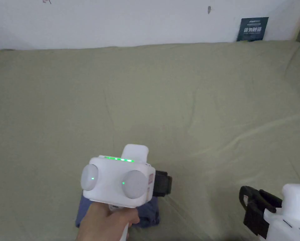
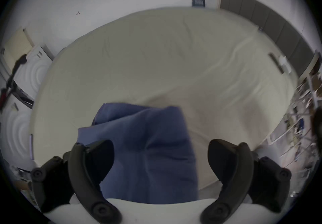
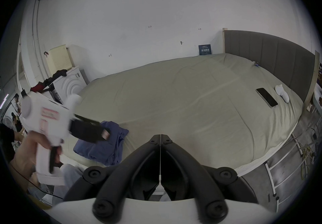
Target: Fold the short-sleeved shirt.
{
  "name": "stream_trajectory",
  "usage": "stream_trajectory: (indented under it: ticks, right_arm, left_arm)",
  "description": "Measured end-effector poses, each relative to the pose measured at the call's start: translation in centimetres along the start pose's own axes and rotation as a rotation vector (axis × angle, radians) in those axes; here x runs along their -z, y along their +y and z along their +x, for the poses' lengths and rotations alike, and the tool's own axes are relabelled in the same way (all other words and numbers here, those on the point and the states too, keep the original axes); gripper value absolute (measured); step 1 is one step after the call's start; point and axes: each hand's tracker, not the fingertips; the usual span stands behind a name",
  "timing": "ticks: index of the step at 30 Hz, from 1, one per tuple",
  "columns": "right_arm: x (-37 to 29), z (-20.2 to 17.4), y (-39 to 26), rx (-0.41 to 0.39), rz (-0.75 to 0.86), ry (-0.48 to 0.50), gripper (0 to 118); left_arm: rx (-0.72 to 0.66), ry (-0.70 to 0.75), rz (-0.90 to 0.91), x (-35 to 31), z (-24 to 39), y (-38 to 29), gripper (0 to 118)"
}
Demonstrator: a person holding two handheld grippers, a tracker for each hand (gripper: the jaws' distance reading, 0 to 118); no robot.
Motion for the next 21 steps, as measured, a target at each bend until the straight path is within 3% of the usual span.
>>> stream_trajectory:
  ticks: [2, 3, 4, 5, 6, 8, 11, 16, 21]
  right_arm:
    - [0.3, 0.2, 0.0, 0.011, -0.006, 0.004, 2]
    - [0.5, 0.2, -0.1, 0.014, -0.009, 0.004, 2]
    - [0.6, 0.1, -0.2, 0.015, -0.011, 0.007, 2]
    - [0.8, 0.1, -0.3, 0.018, -0.017, 0.011, 2]
    - [1.0, 0.0, -0.3, 0.021, -0.023, 0.015, 2]
    - [1.1, -0.3, -0.5, 0.031, -0.026, 0.027, 2]
    - [1.4, -0.6, -0.7, 0.042, -0.04, 0.039, 2]
    - [1.4, -0.6, -0.9, 0.024, -0.071, 0.028, 2]
    - [2.2, 0.0, -1.1, 0.015, -0.109, 0.018, 2]
  left_arm:
    - [-0.076, -0.066, 0.057, -2.5, -2.3, 0.3, 106]
    - [-0.122, -0.096, 0.084, -3.5, -3.6, 0.3, 93]
    - [-0.154, -0.157, 0.11, -4.3, -4.8, 0.3, 66]
    - [-0.173, -0.207, 0.124, -4.4, -6.2, 0.2, 20]
    - [-0.196, -0.24, 0.084, -3.9, -7.2, 0.1, 0]
    - [-0.299, -0.321, 0.059, -2.5, -8.9, -0.9, 0]
    - [-0.345, -0.447, 0.007, 0.6, -9.3, -1.6, 0]
    - [-0.286, -0.518, -0.099, 7.4, -8.4, -3.4, 0]
    - [-0.379, -0.628, -0.137, 11.4, -10.2, -4.8, 0]
